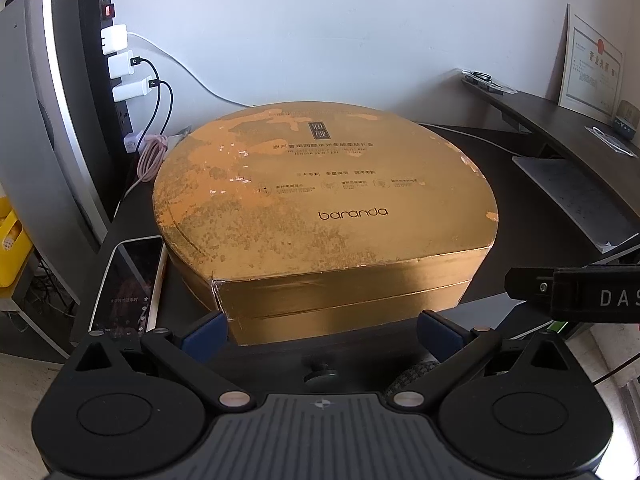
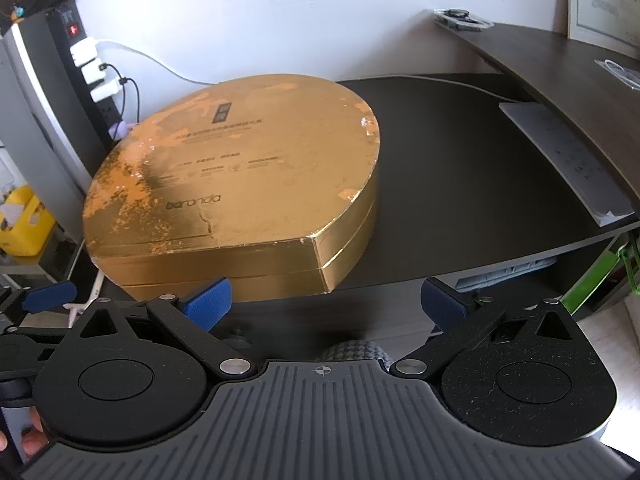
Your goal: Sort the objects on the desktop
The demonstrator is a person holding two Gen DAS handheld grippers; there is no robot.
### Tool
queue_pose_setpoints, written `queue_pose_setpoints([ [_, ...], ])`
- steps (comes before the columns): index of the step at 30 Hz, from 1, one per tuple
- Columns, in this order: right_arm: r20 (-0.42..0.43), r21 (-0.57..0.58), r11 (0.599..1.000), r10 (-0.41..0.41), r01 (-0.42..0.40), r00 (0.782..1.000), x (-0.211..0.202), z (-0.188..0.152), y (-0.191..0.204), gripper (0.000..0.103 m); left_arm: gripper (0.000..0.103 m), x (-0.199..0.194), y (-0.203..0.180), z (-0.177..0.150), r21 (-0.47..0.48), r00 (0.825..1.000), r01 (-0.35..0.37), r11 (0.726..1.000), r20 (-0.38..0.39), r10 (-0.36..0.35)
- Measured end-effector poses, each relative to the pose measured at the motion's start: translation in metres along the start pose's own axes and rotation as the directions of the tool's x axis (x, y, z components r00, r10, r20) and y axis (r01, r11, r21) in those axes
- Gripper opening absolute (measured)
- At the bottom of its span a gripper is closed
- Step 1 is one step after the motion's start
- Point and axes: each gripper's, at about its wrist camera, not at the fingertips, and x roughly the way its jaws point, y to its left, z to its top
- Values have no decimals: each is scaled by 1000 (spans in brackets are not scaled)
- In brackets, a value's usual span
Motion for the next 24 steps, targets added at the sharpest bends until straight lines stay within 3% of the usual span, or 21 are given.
queue_pose_setpoints([
  [24, -7, -6, 1000, 3, -3, 1000, 2, 1, 1, 103, 103, 2, 4, 0, -3, 1000, 5, 1000, -4, -5],
])
